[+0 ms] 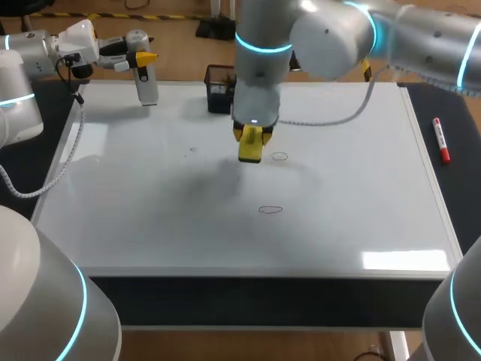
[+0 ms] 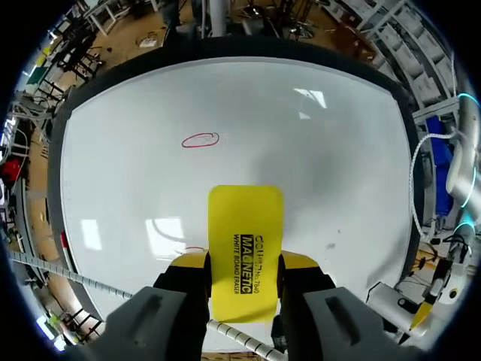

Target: Pick up the inspection probe, press it on each red-marked spot on the whiteboard one by one, put down the probe, pick up the eraser, and wipe off all the red marks.

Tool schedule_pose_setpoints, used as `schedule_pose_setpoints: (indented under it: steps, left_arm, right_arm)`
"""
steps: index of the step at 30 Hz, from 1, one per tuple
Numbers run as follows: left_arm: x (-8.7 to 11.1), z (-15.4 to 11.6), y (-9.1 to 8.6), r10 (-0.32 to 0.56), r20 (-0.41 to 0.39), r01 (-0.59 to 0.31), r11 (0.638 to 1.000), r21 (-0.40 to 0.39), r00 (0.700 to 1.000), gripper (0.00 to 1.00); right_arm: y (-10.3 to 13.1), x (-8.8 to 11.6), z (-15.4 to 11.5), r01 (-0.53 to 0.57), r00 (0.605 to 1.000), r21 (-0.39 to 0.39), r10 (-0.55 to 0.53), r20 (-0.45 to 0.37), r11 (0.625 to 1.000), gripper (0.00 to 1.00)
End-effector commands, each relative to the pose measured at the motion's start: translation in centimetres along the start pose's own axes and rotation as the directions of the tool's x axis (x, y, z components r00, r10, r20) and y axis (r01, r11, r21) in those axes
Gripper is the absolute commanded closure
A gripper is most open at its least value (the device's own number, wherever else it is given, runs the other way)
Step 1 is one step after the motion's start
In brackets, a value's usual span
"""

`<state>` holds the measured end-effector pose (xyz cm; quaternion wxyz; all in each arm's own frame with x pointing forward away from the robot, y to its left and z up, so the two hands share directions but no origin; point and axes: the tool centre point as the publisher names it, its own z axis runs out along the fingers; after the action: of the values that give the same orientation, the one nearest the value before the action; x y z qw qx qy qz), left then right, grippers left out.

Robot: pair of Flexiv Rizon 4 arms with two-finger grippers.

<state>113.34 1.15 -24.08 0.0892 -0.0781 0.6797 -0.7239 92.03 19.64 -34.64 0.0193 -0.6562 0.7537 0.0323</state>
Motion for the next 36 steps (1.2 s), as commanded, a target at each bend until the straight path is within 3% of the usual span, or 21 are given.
schedule_pose_setpoints:
  steps: [1, 10, 22, 36]
  left_arm:
    - [0.0, 0.0, 0.0, 0.002, 0.0, -0.002, 1.0, 0.003, 1.0, 1.0]
    - [0.0, 0.0, 0.0, 0.002, 0.0, -0.002, 1.0, 0.003, 1.0, 1.0]
    - [0.0, 0.0, 0.0, 0.002, 0.0, -0.002, 1.0, 0.003, 1.0, 1.0]
    - [0.0, 0.0, 0.0, 0.002, 0.0, -0.002, 1.0, 0.003, 1.0, 1.0]
  right_arm:
    - [-0.7, 0.6, -0.3, -0.001, 1.0, -0.008, 0.001, 0.006, 1.0, 1.0]
    - [-6.1, 4.5, -1.9, -0.058, 0.998, 0.004, 0.058, -0.028, 0.998, 1.0]
    - [-14.8, 12.5, -2.3, -0.203, 0.974, 0.007, 0.203, -0.103, 0.979, 1.0]
    - [-22.6, 18.3, -3.3, -0.325, 0.943, 0.039, 0.327, -0.07, 0.945, 1.0]
